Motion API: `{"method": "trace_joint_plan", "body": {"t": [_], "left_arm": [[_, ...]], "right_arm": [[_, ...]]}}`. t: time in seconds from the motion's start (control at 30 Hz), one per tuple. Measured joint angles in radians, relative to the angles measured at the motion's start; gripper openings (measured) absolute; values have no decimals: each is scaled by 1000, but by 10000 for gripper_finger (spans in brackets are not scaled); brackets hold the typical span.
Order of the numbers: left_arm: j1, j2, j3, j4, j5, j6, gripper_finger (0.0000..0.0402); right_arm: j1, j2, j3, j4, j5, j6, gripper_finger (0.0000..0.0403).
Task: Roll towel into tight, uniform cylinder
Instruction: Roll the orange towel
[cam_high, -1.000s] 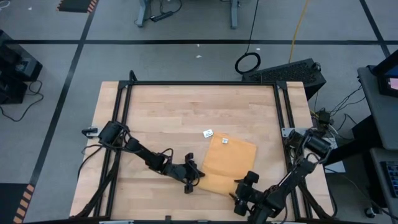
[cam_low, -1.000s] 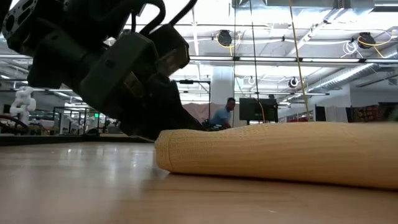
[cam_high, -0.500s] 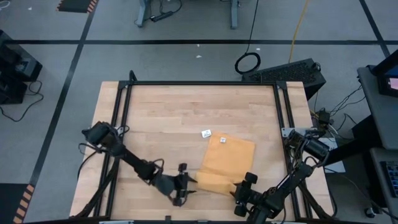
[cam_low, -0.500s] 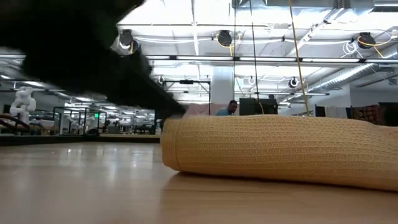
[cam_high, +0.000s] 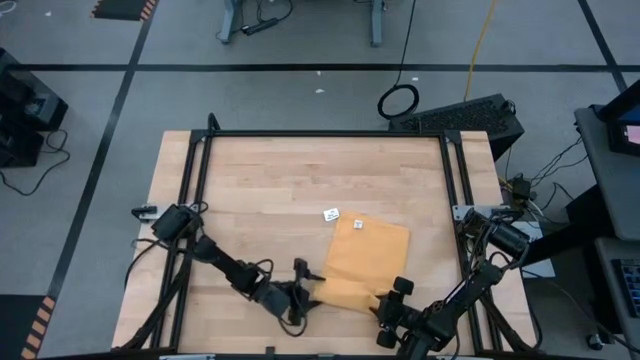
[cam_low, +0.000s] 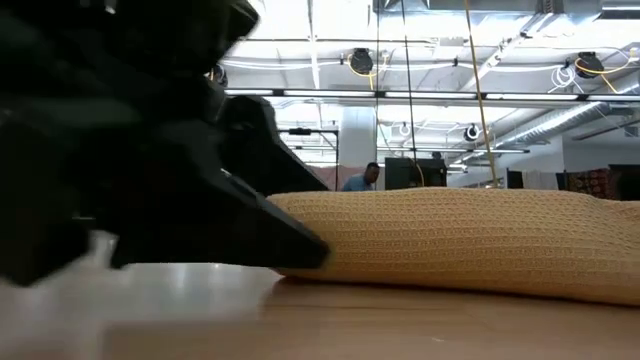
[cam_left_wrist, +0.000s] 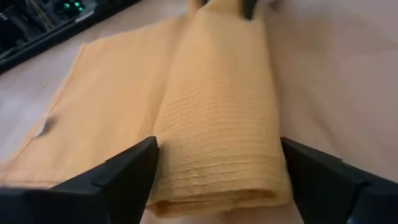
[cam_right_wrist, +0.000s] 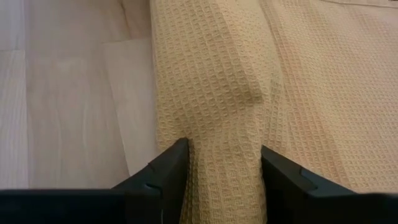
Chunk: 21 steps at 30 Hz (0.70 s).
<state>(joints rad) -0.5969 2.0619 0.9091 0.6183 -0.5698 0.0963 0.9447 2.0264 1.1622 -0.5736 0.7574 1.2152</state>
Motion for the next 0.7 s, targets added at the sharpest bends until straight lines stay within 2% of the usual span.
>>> {"method": "trace_joint_plan", "body": {"t": [0.13,0.27,0.37,0.5,0.6,0.7], "left_arm": [[50,0,2,-10,59,-5,316],[118,0,2,-27,259,-86,288],[153,-1,2,-26,344,-140,235],[177,-3,4,-26,404,-180,124],[175,-19,5,-54,430,-277,44],[147,-52,5,-132,432,-449,40]], "right_arm": [[0,0,0,4,1,-4,157],[0,1,-1,21,2,-38,157],[0,1,-1,27,2,-69,157],[0,-6,-1,26,0,-122,157],[-2,-38,10,-32,-26,-159,157],[1,-96,35,-118,-60,-168,157]]}}
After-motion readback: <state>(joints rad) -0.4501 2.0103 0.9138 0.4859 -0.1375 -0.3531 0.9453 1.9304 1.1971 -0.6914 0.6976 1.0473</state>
